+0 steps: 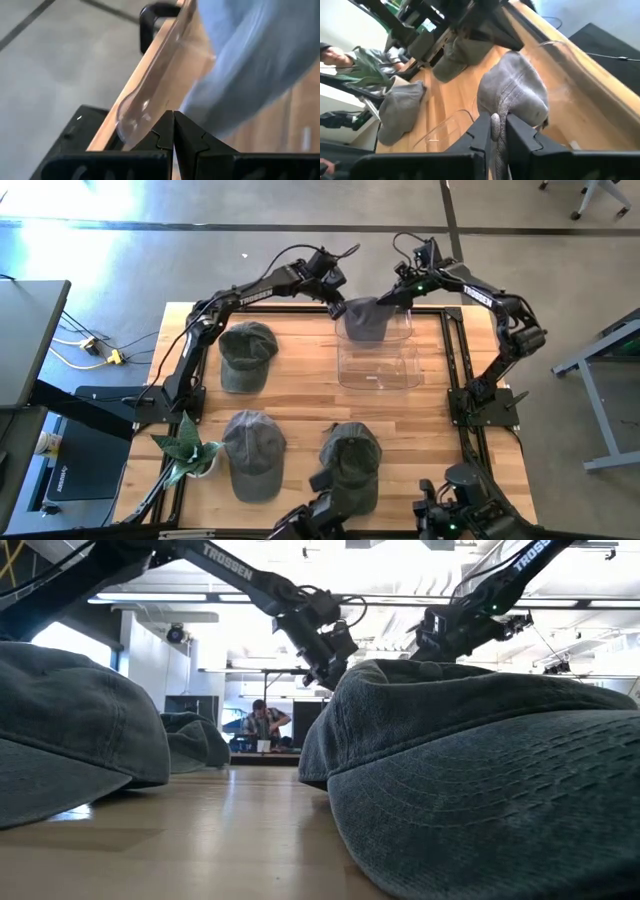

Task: Pick & Place hat
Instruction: Put the right gray cap into the top transparent bin

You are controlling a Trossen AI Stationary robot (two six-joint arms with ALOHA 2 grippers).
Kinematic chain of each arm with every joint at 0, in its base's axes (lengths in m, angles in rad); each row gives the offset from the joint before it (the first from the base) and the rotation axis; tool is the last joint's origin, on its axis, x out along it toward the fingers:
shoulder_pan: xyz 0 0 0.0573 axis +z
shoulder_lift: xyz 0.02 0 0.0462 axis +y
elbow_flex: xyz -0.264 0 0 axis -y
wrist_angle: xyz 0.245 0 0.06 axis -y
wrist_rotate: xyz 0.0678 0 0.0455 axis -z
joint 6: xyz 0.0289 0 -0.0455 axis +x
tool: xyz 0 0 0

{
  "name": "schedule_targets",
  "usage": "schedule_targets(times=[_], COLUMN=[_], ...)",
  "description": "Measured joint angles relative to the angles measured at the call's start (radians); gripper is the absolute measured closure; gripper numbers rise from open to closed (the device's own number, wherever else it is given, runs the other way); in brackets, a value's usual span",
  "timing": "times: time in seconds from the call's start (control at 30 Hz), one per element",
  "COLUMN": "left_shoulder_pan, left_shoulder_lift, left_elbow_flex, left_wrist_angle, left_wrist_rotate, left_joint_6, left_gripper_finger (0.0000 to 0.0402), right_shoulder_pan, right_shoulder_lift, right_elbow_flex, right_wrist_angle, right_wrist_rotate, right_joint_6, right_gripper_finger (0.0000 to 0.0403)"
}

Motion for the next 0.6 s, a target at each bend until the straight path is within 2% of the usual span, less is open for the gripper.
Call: schedule_targets(times=[0.17, 0.33, 0.6], left_shoulder_pan=[0.0, -0.008, -0.061], left_shoulder_lift=[-0.016, -0.014, 0.039], left_elbow_flex=[0.001, 0.0, -0.003], left_wrist_angle=[0.008, 0.0, 0.113], left_wrist_rotate=[-0.019, 0.003, 0.036], left_joint_6=[0.007, 0.001, 0.097], left_gripper_finger=[0.0401, 0.0401, 0.0401], right_shoulder_pan=[-0.014, -0.013, -0.011], right_shoulder_lift=[-0.013, -0.013, -0.014], right_elbow_flex=[0.0, 0.0, 0.0], right_wrist_angle=[-0.014, -0.056, -0.064], right_wrist_rotate=[0.005, 0.017, 0.016], right_joint_6=[0.001, -0.003, -0.024], right_gripper_finger=[0.0374, 0.0351, 0.0371])
